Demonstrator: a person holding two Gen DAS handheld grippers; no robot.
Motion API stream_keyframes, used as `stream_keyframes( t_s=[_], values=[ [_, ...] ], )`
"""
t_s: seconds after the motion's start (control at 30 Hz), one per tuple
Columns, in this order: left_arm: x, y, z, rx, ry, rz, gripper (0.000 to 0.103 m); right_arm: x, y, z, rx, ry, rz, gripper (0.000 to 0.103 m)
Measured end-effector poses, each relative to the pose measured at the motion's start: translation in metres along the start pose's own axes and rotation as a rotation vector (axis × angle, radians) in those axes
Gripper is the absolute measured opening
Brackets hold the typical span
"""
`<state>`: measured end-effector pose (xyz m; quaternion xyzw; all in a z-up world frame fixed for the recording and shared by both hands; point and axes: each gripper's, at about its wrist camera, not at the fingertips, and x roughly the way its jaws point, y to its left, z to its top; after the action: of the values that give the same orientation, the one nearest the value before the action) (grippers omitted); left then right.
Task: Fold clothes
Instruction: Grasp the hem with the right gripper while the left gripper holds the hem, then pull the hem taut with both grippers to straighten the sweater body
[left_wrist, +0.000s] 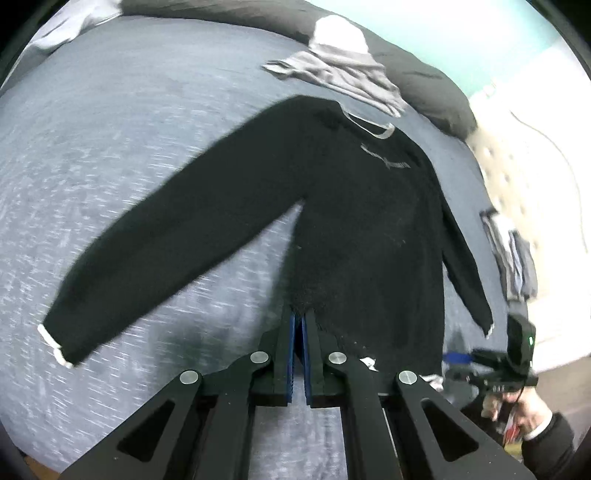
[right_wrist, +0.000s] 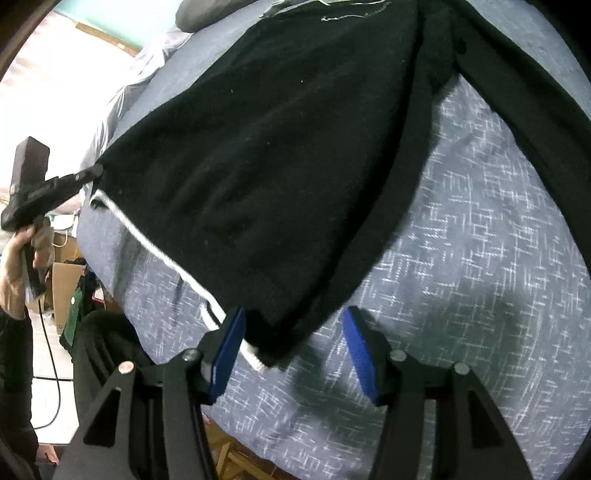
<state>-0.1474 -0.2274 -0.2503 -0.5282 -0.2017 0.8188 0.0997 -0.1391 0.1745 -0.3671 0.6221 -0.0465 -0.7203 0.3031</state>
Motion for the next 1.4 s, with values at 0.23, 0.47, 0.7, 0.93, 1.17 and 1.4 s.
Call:
stream_keyframes(
  t_s=[0.23, 0.47, 0.7, 0.93, 1.17, 1.4],
  values=[
    [0.000, 0.021, 0.004, -0.034, -0.011, 0.018, 0.003, 0.006, 0.004, 0.002, -0.009, 0.017, -0.021, 0.056],
    [0.005, 0.013, -0.001, 0.000, 0.003, 0.032, 0.003, 0.014, 0.014, 0.007, -0.034, 0.051, -0.029, 0.057],
    [0.003, 0.008, -0.003, 0.013, 0.006, 0.035, 0.003, 0.032, 0.020, 0.005, -0.065, 0.120, -0.115, 0.046],
    [0.000, -0.012, -0.013, 0.057, 0.025, 0.037, 0.003, 0.018, 0.014, 0.004, -0.069, 0.088, -0.122, 0.006],
    [-0.003, -0.044, -0.029, 0.128, 0.061, 0.034, 0.003, -0.040, 0.000, 0.002, -0.057, -0.021, -0.092, 0.006],
    [-0.004, -0.078, -0.046, 0.201, 0.097, 0.032, 0.003, -0.115, -0.030, -0.010, -0.029, -0.116, -0.117, 0.006]
  ],
)
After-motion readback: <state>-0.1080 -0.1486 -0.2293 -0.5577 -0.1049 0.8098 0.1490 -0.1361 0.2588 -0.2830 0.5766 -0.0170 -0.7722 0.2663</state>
